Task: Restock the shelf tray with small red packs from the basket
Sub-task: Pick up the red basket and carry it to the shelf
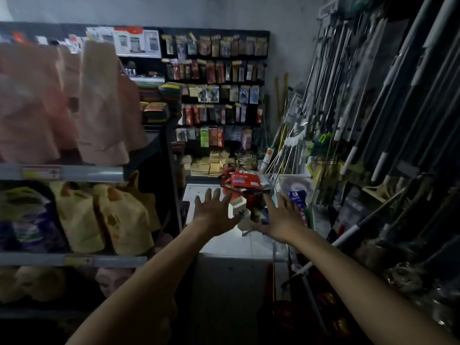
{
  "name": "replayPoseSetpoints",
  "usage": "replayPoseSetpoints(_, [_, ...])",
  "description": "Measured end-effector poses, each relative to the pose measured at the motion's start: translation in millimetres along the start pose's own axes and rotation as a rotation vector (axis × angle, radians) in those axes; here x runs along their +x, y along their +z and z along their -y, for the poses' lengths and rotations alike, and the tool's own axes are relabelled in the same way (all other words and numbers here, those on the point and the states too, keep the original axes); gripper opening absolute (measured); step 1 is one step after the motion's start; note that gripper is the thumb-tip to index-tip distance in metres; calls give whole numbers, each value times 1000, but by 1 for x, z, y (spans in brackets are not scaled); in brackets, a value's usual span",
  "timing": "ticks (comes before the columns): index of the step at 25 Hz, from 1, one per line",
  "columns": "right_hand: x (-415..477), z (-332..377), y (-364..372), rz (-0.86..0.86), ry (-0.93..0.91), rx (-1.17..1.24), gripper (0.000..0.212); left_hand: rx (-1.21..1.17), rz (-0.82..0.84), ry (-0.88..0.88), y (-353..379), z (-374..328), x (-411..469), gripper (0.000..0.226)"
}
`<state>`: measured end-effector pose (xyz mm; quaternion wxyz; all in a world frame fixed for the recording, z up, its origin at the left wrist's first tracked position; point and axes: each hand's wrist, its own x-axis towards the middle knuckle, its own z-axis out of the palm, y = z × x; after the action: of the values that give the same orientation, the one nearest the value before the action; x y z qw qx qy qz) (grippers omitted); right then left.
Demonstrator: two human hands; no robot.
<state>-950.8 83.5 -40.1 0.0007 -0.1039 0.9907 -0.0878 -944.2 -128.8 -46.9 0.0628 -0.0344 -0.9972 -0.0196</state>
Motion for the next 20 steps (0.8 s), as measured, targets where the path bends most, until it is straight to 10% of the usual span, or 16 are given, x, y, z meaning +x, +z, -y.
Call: replayPoseSetpoints(20, [586,-86,12,20,-61,57,108,-43,75,-53,90,87,563,94])
